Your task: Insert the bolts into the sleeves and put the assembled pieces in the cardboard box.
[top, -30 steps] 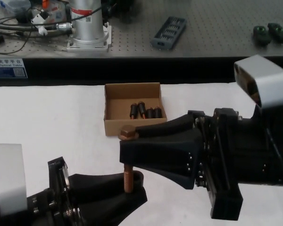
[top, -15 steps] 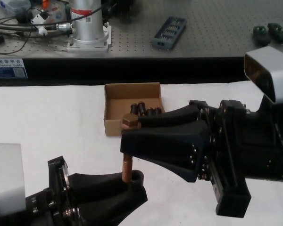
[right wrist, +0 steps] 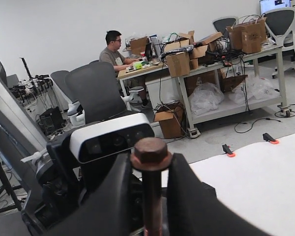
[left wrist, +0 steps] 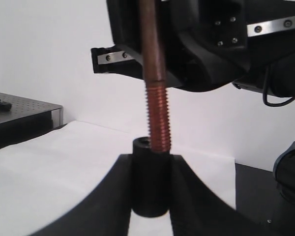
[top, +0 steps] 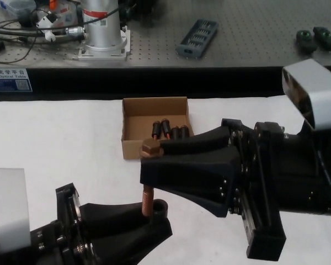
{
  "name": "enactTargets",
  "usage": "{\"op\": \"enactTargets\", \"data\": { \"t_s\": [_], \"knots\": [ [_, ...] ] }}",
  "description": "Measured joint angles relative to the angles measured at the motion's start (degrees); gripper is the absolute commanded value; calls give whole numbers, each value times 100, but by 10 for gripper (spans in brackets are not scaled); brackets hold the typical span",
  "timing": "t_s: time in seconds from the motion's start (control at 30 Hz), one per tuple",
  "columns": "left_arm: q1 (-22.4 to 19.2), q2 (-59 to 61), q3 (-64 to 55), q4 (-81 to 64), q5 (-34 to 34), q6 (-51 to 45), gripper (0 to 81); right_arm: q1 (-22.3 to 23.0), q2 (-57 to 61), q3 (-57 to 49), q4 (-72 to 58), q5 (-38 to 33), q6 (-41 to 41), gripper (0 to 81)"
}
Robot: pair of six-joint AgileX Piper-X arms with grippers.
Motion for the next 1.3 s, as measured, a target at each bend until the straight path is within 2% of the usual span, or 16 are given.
{"op": "enactTargets", "data": {
  "t_s": [0.37,0.67,1.3],
  "knots": [
    [0,0,0,0,0,0,6,-596,-123,0,0,-26,63,38],
    [0,0,0,150,0,0,6,-348,-120,0,18,-179,202,38],
    [0,0,0,85,0,0,6,-335,-120,0,568,-238,218,38]
  ]
}}
